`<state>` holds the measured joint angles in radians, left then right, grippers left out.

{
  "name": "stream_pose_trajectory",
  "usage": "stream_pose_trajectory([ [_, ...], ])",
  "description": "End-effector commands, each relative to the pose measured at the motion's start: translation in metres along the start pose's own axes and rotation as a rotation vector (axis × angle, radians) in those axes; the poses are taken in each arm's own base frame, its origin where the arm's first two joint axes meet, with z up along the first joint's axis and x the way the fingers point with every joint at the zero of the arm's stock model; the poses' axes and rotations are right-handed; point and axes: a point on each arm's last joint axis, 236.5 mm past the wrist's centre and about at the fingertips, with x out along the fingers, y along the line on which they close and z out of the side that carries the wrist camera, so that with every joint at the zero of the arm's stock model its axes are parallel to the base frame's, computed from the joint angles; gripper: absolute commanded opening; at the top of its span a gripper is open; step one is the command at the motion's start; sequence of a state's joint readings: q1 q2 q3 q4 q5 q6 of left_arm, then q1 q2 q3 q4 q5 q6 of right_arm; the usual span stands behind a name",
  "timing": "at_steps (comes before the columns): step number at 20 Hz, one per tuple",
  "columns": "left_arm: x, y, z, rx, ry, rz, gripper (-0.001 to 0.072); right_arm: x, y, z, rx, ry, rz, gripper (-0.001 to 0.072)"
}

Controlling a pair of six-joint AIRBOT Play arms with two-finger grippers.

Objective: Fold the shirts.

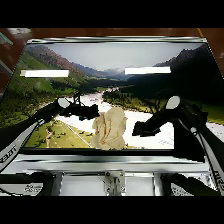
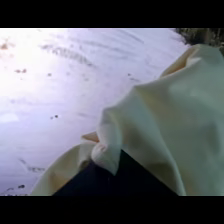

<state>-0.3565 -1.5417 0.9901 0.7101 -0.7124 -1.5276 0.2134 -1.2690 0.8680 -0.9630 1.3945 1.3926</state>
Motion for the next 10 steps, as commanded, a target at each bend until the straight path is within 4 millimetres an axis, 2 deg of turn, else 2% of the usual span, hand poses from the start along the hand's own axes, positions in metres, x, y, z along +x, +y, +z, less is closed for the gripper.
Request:
stream_pose_trajectory([
  [1,-0.003,-0.02,0.006,0.075,0.012,-0.047,0.004,0.054,0.01,-0.019,-0.086,0.03,-0.027,0.0543],
  [3,-0.009,-0.033,-0.001,0.123,0.058,-0.072,0.004,0.067,0.011,-0.008,-0.128,-0.028,-0.085,0.0543],
  [4,-0.013,-0.037,-0.005,0.131,0.075,-0.081,0.004,0.068,0.012,0.002,-0.115,-0.076,-0.094,0.0546],
  [5,-0.016,-0.04,-0.009,0.137,0.093,-0.087,0.004,0.067,0.013,0.012,-0.099,-0.119,-0.09,0.0581],
  [7,-0.02,-0.043,-0.015,0.149,0.112,-0.092,0.004,0.065,0.016,0.026,-0.093,-0.177,-0.082,0.0588],
  [8,-0.021,-0.044,-0.016,0.149,0.114,-0.093,0.004,0.066,0.015,0.028,-0.092,-0.184,-0.082,0.0588],
  [10,-0.021,-0.044,-0.016,0.149,0.114,-0.093,0.004,0.072,0.013,0.028,-0.072,-0.169,-0.076,0.0659],
])
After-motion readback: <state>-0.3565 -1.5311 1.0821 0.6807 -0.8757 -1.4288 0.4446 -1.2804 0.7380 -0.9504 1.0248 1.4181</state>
